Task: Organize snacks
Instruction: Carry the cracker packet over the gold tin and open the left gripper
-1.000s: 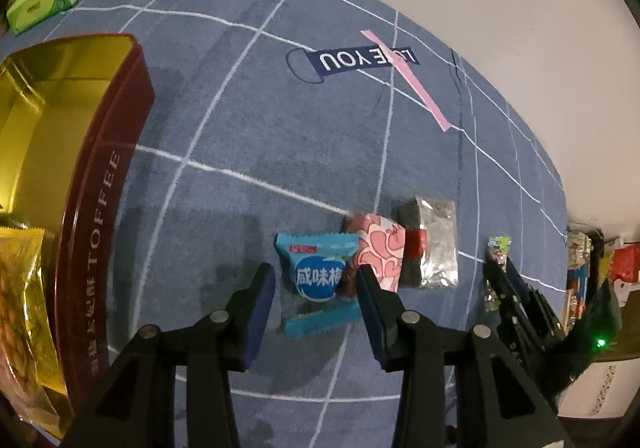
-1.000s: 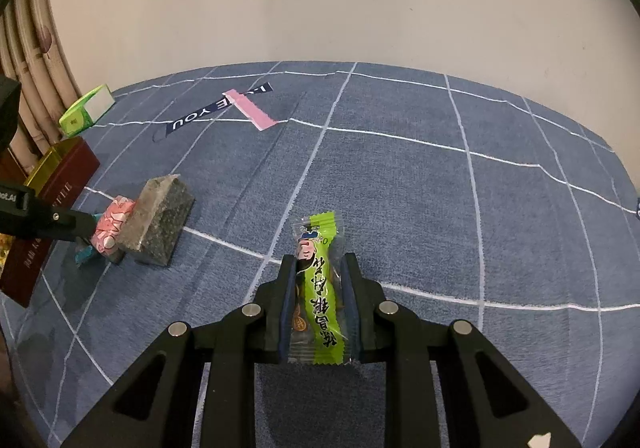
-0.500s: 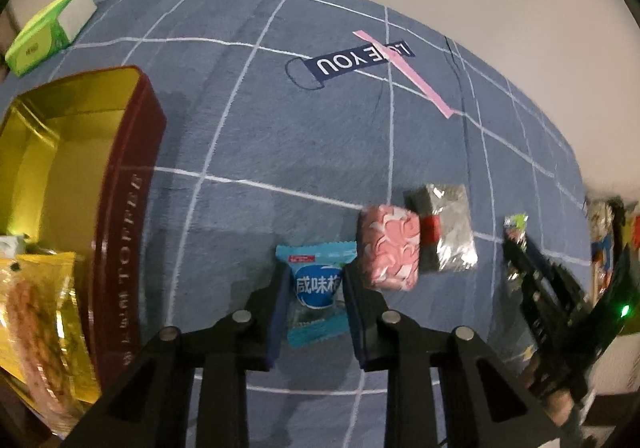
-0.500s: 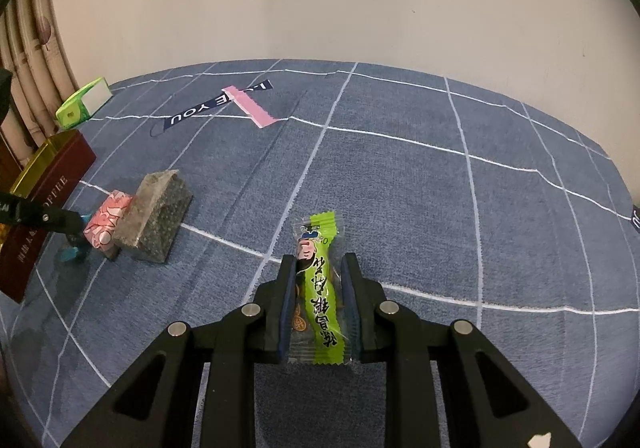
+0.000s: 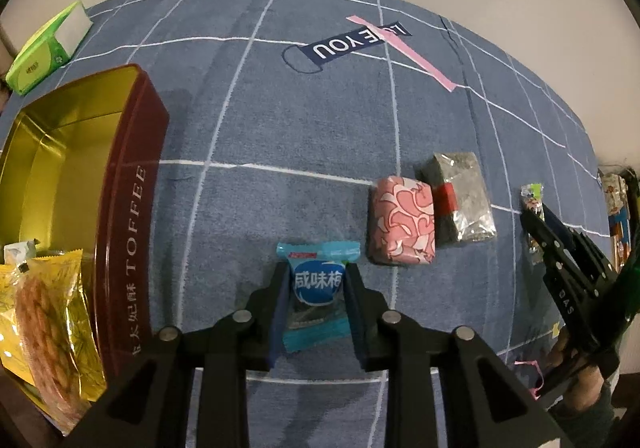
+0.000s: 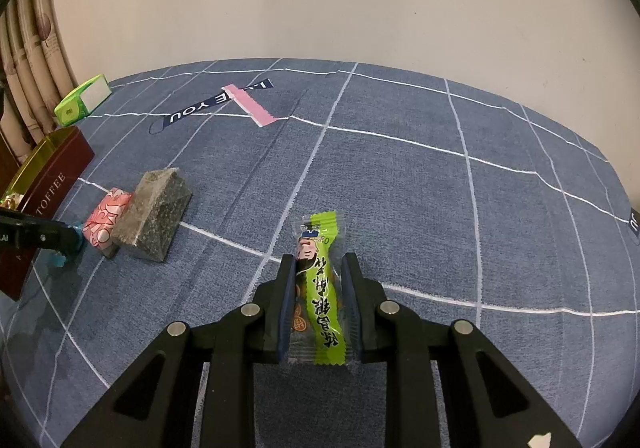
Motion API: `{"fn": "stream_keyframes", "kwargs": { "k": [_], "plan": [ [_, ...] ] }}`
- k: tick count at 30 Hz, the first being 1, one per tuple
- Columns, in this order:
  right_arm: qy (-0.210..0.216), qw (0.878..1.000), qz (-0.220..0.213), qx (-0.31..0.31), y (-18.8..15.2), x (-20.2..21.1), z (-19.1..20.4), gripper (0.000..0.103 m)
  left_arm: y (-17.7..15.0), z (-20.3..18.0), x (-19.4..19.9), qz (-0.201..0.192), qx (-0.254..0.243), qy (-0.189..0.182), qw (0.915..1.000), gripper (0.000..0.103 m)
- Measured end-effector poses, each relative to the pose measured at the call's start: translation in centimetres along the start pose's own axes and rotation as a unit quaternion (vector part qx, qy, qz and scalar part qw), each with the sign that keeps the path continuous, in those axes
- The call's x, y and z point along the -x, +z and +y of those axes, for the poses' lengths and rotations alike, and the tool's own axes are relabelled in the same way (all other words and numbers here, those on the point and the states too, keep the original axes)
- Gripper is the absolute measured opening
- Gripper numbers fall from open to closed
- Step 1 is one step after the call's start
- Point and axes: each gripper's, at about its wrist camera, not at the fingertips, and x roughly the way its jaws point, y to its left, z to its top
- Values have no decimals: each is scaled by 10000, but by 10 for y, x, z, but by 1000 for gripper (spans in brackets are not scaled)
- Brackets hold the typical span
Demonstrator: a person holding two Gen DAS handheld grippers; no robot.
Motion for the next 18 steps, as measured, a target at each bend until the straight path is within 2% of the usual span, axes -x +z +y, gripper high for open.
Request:
{"fn": "stream_keyframes", "kwargs": {
  "k": [3, 8, 13, 18],
  "plan": [
    [0, 10000, 0, 0, 0, 0, 0, 22, -2, -4, 2, 11, -137, 96, 9999, 27],
    [0, 10000, 1, 1, 0, 0, 0, 22, -4, -12, 18, -85, -365, 22, 9993, 27],
    [-3, 10000, 1, 3, 0, 0, 0, 22, 2, -9, 57, -522, -776, 205, 9954, 27],
    [-7, 10000, 2, 6, 0, 0, 0, 22, 16, 27, 92, -921, -954, 591, 9894, 27]
  ]
}}
